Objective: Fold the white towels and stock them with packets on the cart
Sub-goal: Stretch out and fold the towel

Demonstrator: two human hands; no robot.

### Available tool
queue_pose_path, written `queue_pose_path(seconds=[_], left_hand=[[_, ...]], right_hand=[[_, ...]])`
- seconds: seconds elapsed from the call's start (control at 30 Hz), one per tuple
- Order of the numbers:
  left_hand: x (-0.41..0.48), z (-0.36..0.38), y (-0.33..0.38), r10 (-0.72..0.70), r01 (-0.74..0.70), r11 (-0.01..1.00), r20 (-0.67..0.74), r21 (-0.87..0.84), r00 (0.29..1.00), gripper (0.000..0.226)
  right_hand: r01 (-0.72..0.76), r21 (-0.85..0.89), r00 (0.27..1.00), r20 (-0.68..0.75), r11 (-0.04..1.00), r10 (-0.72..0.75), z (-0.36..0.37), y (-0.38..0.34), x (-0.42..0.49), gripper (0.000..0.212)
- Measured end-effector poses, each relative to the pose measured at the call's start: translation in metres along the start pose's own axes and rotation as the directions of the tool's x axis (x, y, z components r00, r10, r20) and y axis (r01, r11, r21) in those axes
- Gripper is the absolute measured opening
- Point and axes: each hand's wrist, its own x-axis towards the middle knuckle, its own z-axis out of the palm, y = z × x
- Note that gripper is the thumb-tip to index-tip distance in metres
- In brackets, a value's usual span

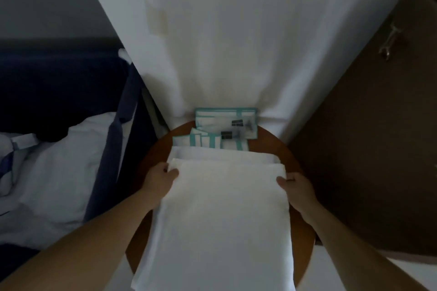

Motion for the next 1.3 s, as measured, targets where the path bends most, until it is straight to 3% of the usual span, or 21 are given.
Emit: queue_pose_path(seconds=[0.1, 0.17, 0.33, 0.43, 0.53, 0.63, 0.7, 0.8, 0.93, 1.03, 1.3], left_hand=[[0.017, 0.018, -0.017, -0.062, 0.063, 0.996, 0.01, -0.067, 0.998, 0.031], [0.02, 0.017, -0.02, -0.067, 0.065, 0.993, -0.013, -0.094, 0.998, 0.027], [0.009, -0.004, 0.005, 0.132, -0.143, 0.974, -0.077, -0.174, 0.988, 0.019], [0.024, -0.005, 0.015, 0.15, -0.163, 0.973, -0.088, -0.161, 0.985, 0.017], [0.05, 0.009, 0.012, 0.087, -0.088, 0.996, -0.038, -0.03, 0.996, 0.021], [0.062, 0.023, -0.002, -0.009, 0.009, 0.999, -0.018, 0.035, 1.0, 0.04], [0.056, 0.022, -0.014, 0.009, -0.009, 1.0, -0.058, -0.004, 0.998, 0.049], [0.03, 0.011, -0.043, 0.061, -0.052, 0.996, -0.126, 0.075, 0.99, 0.06], [-0.019, 0.009, -0.095, -0.068, 0.074, 0.978, -0.037, 0.197, 0.997, 0.059], [-0.056, 0.013, -0.121, -0.063, 0.067, 0.943, -0.022, 0.325, 0.998, 0.054], [-0.095, 0.003, -0.138, -0.134, 0.108, 0.905, 0.035, 0.41, 0.99, 0.067]], right_hand=[[-0.033, -0.009, 0.999, 0.023, 0.999, 0.034, 0.013, 0.019, 0.014, 0.035], [-0.027, -0.001, 0.999, 0.036, 1.0, 0.027, 0.012, 0.021, 0.016, 0.025], [0.086, 0.182, 0.996, -0.007, 0.98, -0.086, -0.003, 0.002, 0.007, 0.022], [0.068, 0.234, 0.997, -0.055, 0.97, -0.057, -0.004, -0.009, 0.019, 0.016], [0.001, 0.164, 0.999, -0.035, 0.986, 0.005, 0.011, -0.003, 0.046, 0.018], [-0.065, 0.101, 0.997, -0.036, 0.993, 0.069, 0.025, 0.011, 0.056, 0.037], [-0.073, 0.079, 0.993, -0.085, 0.994, 0.079, 0.025, 0.022, 0.046, 0.04], [-0.09, 0.073, 0.991, -0.095, 0.993, 0.096, 0.022, 0.042, 0.014, 0.036], [-0.131, 0.016, 0.991, -0.037, 0.991, 0.132, 0.028, 0.074, -0.036, 0.041], [-0.162, -0.011, 0.985, -0.055, 0.987, 0.161, 0.035, 0.092, -0.065, 0.051], [-0.238, -0.139, 0.971, -0.063, 0.961, 0.231, 0.048, 0.101, -0.111, 0.071]])
